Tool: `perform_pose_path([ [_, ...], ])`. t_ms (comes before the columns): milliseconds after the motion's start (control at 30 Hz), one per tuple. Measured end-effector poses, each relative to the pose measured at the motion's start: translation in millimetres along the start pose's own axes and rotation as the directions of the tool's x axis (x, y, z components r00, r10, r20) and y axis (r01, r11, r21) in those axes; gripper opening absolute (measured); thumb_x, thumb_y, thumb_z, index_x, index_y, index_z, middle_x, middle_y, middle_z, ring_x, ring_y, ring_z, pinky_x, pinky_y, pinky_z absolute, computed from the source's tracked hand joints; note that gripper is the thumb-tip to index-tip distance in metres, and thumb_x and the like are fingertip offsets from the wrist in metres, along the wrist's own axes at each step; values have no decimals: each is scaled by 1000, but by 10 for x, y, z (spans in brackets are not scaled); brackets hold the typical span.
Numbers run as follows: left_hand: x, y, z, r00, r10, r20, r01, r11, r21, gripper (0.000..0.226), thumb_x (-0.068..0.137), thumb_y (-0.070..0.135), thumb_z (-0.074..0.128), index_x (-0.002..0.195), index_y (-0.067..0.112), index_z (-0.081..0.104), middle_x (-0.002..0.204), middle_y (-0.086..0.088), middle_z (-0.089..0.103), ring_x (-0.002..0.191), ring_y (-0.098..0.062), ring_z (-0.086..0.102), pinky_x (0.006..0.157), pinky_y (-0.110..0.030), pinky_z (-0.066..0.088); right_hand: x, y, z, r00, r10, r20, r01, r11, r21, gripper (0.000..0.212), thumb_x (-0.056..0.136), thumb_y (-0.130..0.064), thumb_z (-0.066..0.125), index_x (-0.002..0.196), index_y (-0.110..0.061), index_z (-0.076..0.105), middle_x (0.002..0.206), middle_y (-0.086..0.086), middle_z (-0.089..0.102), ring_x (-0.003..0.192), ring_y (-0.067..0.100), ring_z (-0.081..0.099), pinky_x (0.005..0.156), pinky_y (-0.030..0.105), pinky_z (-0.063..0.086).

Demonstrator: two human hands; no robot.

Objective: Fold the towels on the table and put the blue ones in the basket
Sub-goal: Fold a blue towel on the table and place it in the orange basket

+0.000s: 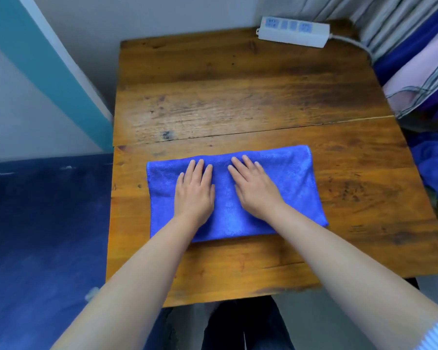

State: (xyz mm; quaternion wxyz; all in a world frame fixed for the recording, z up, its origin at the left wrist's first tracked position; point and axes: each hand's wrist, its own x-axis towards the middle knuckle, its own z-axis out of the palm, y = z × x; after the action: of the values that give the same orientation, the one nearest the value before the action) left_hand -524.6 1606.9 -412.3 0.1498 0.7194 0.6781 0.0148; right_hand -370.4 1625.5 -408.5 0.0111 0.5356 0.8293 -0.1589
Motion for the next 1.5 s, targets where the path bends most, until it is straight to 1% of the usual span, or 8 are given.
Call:
perform_pose_path([
  [333,100,-506,120,996,-91,19,90,995,47,57,89,50,25,143,32,25,156,3,16,145,-24,2,113,-46,-3,112,439,76,988,154,24,-152,985,-78,55,96,-39,31,146,-25,13,156,-6,5,145,17,1,112,33,-10],
  [467,36,-755,76,962,-273,0,273,962,-29,56,93,42,40,144,26,25,156,-2,12,144,-32,2,113,-50,3,17,798,-34,930,366,-37,-367,930,-27,55,96,-35,34,146,-20,16,156,-1,9,144,20,3,114,37,-3],
  [667,-29,-817,26,960,-281,23,281,960,5,59,94,42,36,147,23,16,157,-3,5,144,-29,-4,115,-47,-1,-120,1028,-156,835,550,-13,-549,835,30,55,97,-35,27,147,-16,10,157,5,3,144,27,-3,116,45,0],
  [833,-204,-596,-36,965,-251,-71,250,968,-26,57,95,36,38,144,11,25,156,-12,11,144,-30,1,114,-51,2,-410,570,-98,871,460,-175,-451,888,89,58,94,-33,40,143,-8,23,154,15,12,143,35,5,113,51,3],
  [1067,-737,-417,259,987,-145,73,140,988,61,61,92,45,43,145,20,24,156,-7,11,144,-32,2,113,-50,2,-888,251,261,909,413,-50,-414,910,4,62,87,-46,26,140,-16,33,153,9,21,142,33,12,113,52,6],
  [1233,-726,-413,253,979,-181,95,173,981,85,62,92,49,38,146,26,19,157,-2,8,144,-32,-2,110,-56,8,-998,366,207,775,626,-86,-616,779,114,54,95,-32,41,143,-13,26,155,12,14,142,32,11,112,49,10],
  [1333,-742,-312,222,966,-228,124,213,970,119,63,92,51,34,147,26,15,157,-2,4,144,-30,-1,107,-53,17,-1054,327,102,628,768,-125,-740,639,211,57,90,-29,49,139,-5,31,144,18,33,129,34,31,102,45,23],
  [1500,-630,-192,1,936,-253,243,187,946,264,65,90,56,33,144,25,16,154,-5,11,139,-34,12,106,-57,19,-935,399,-64,520,854,-8,-828,507,239,39,87,-25,57,118,-2,50,122,22,53,118,35,43,97,41,27],
])
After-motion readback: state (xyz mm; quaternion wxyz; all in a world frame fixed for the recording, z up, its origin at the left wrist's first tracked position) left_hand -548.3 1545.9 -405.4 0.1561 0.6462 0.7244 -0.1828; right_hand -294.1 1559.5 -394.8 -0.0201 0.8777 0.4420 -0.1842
